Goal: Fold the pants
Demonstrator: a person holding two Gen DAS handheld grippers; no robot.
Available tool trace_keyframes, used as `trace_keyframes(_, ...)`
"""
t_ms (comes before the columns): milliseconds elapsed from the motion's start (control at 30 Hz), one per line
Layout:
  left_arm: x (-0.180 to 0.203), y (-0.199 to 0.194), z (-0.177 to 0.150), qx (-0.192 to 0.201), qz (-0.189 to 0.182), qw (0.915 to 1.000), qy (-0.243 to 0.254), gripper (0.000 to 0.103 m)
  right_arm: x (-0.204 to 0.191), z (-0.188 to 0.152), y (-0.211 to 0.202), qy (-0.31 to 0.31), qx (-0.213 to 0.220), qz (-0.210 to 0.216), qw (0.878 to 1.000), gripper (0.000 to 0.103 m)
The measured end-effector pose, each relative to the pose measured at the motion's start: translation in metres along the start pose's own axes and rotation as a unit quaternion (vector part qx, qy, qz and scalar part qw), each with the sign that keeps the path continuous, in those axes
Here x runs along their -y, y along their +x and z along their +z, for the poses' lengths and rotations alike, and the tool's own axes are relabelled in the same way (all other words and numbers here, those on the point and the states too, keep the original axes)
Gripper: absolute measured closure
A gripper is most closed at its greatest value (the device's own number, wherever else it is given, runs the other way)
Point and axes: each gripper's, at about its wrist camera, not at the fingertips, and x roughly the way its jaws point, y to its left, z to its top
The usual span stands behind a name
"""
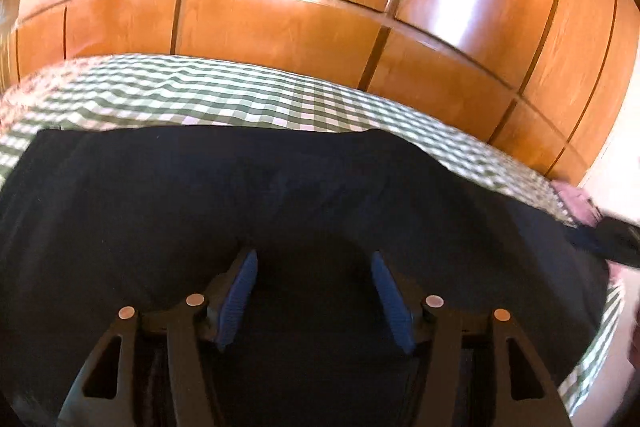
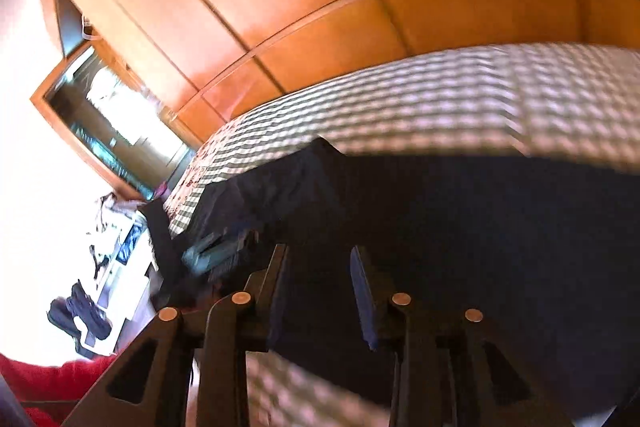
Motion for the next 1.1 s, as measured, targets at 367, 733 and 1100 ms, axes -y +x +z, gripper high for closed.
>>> trace_keyframes(367,-0.013,-0.002,-0.001,0.026,-0.052,0.9977,-0.035,0.042,-0.001,0.090,0.143,-0.022,-0.083,-0.039,0.995,0.070)
trace_keyframes(733,-0.016,-0.004,-0.004,0.034,-0.072,0.9957,-0.048,0.042,-0.003,0.083,0.181,-0.040,-0.134,-0.015,0.990,0.080)
trace_keyframes(1100,-0.017,-0.003,-0.004,0.034,-0.078,0.9950,-0.052,0.042,-0.001,0.086,0.199,-0.084,-0.064,-0.103,0.989,0.095)
